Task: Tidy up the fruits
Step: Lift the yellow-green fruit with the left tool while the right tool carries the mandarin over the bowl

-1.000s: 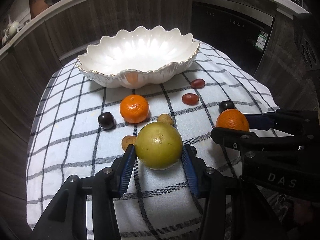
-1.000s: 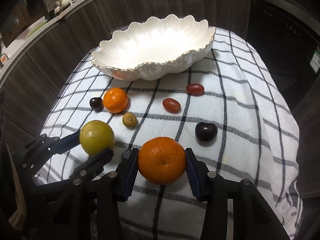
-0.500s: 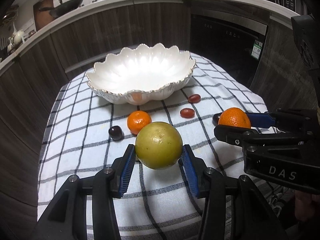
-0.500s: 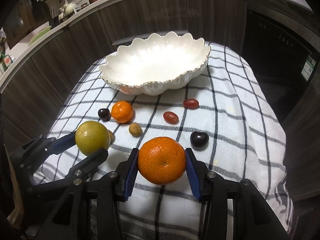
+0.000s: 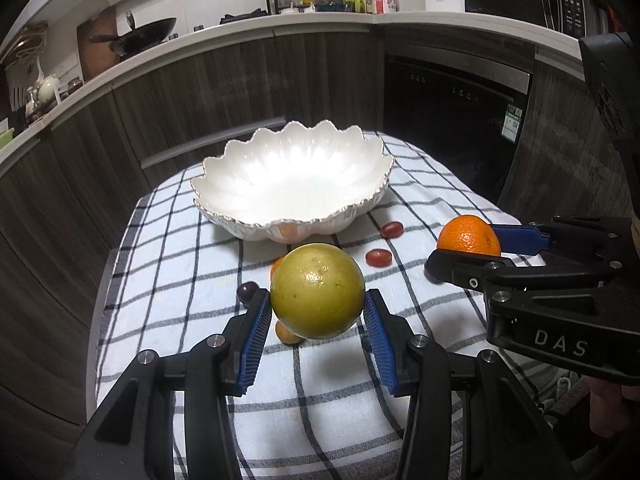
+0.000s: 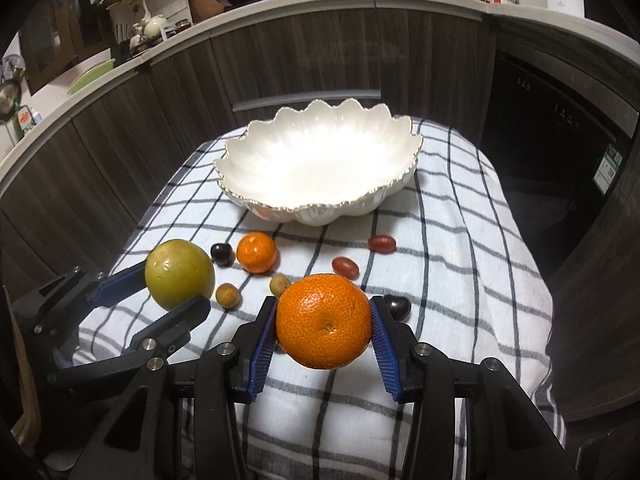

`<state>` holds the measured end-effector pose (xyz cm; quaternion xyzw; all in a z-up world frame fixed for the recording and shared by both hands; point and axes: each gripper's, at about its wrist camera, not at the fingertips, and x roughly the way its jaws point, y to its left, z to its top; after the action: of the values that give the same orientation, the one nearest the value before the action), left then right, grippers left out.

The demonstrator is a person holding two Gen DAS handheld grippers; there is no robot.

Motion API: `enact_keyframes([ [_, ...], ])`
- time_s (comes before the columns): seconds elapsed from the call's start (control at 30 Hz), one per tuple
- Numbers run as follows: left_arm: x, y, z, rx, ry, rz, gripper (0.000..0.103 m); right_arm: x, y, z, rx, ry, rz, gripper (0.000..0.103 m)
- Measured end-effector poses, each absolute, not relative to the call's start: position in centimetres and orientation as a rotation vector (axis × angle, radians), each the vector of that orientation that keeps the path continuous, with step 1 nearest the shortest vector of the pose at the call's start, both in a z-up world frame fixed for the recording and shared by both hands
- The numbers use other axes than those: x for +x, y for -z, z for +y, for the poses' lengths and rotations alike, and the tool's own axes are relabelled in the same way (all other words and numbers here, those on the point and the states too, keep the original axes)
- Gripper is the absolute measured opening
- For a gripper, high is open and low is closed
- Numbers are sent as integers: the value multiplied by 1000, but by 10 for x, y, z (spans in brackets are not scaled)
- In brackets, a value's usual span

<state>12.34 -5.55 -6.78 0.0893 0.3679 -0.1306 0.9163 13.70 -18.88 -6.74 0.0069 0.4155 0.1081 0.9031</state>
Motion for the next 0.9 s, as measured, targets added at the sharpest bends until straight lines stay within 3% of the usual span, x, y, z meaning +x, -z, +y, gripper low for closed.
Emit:
enact_keyframes([
  [0.9, 163, 36, -51, 169, 233, 638, 47, 173, 39, -195, 9, -188, 765, 46],
])
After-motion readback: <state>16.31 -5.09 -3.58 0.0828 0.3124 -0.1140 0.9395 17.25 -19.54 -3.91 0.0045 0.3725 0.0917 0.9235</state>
